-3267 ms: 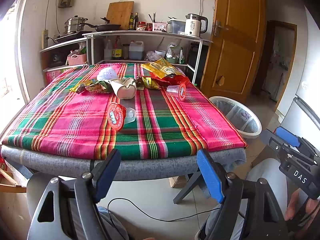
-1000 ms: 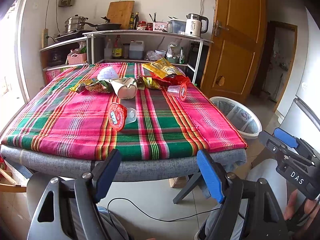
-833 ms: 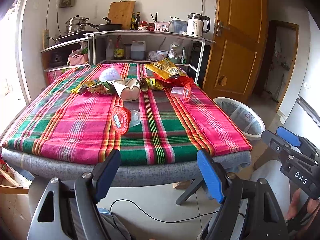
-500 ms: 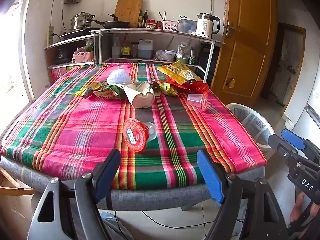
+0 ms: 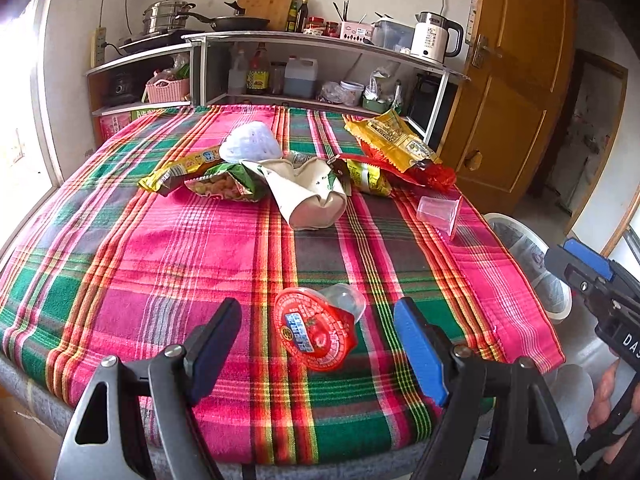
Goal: Collect trash
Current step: 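Grasp the red-lidded plastic cup with the left tool while the right tool approaches the beige paper bag, then grasp the beige paper bag with the right tool and lift it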
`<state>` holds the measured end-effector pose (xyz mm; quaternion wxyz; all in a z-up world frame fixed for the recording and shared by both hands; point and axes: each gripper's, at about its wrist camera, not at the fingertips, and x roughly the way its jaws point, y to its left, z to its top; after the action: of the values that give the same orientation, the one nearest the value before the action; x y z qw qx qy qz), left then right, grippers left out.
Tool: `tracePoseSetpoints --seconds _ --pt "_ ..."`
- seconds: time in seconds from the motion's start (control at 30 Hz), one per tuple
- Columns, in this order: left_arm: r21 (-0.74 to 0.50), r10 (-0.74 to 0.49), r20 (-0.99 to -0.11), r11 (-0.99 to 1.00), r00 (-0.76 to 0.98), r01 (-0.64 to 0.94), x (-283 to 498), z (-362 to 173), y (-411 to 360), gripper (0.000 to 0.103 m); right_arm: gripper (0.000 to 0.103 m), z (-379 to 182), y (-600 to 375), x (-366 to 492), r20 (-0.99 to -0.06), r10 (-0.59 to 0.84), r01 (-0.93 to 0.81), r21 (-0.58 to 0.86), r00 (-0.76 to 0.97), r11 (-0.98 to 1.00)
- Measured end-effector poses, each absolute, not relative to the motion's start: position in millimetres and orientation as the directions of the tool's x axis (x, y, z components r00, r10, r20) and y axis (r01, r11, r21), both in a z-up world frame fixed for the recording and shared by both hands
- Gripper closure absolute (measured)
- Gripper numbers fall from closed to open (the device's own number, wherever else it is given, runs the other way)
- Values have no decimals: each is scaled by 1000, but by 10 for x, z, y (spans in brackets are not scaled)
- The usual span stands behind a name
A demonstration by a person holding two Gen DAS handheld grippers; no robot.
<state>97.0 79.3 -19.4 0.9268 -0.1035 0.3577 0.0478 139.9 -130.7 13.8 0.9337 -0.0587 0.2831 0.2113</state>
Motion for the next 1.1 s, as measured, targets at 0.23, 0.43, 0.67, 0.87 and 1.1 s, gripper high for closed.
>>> tracePoseSetpoints --seconds 0.23,0.43,0.67,0.87,1.1 --pt "-197 -28 -698 968 716 -154 1079 -277 894 48 39 184 -1055 1591 -568 408 -481 24 715 877" --pt "-233 -55 -684 961 728 -147 1051 -269 986 55 39 212 -790 1756 -586 461 -530 62 667 846" --pt "-247 -43 -654 956 755 -160 962 -171 1197 56 39 142 -374 2045 -639 523 -575 152 564 804" --pt "-258 -34 -631 951 775 -169 939 -108 1376 56 56 33 -10 2328 -685 541 -587 201 488 784" --pt "-278 -36 -617 944 786 -175 962 -90 1523 56 65 -182 239 2640 -757 524 -551 264 390 792"
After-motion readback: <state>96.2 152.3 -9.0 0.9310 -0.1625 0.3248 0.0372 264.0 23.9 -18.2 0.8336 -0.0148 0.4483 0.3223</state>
